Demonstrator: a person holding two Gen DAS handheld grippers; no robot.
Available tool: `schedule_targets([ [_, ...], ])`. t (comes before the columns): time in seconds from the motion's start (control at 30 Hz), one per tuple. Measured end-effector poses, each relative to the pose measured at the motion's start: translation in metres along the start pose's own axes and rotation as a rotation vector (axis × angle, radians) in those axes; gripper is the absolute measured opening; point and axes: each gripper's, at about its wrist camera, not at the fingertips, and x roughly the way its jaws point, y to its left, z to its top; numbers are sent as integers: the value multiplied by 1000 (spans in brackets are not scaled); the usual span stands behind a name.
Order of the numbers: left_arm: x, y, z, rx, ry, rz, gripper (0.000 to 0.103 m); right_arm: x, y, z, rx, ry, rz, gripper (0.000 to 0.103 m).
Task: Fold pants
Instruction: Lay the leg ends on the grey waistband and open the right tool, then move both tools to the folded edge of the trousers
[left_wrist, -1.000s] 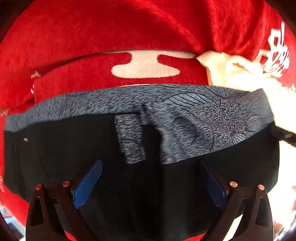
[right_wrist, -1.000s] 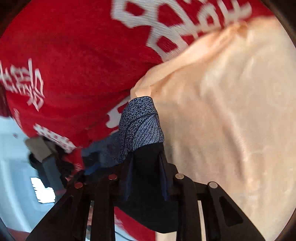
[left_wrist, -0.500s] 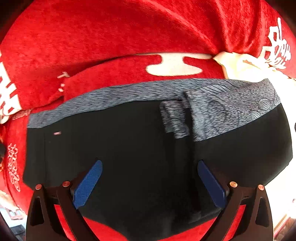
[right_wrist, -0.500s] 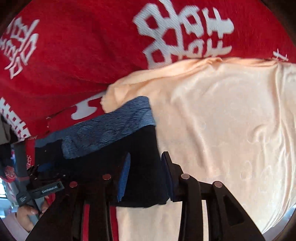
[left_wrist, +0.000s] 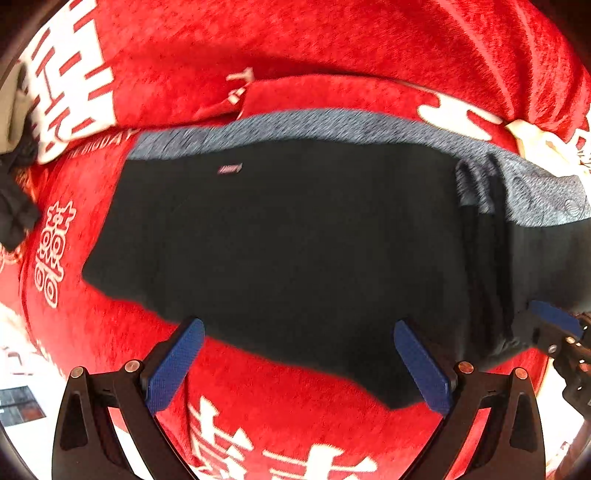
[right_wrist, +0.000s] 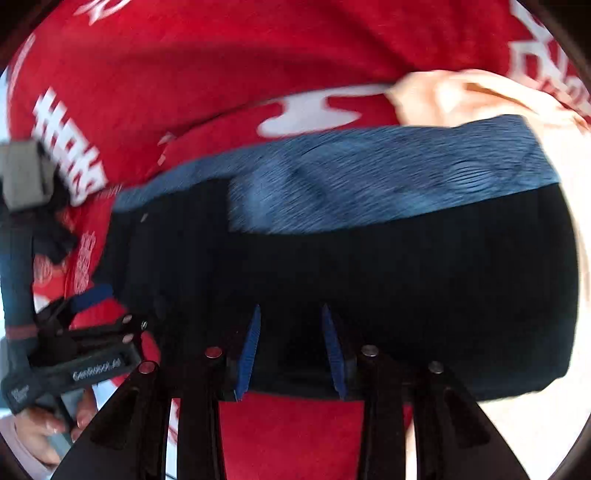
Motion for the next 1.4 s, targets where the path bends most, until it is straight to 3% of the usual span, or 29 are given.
schedule_targets([
  [0.27,4,14,-10,-39,29,-5,103,-3,18,-2,-45,43,-28,38],
  [0.77,10,61,-15,-99,31,-64,103,-11,49,-47,-36,162,-80,39],
  [0.87,13,71,-17,-117,32,-76,103,-9,58,-54,-47,184,-88,48],
  [1.0,19,85,-21,-150,43,-90,103,-5,72,-60,-78,212,-101,51],
  [1.07,22,93,-23,-170,50,-96,103,-1,77,-62,-89,227,-107,61],
  [1.23,32,118,-26,-234,73,-115,103,10,89,-64,-111,261,-142,72],
  [1.4,41,138,-23,-271,79,-109,103,19,99,-60,-128,271,-157,73],
])
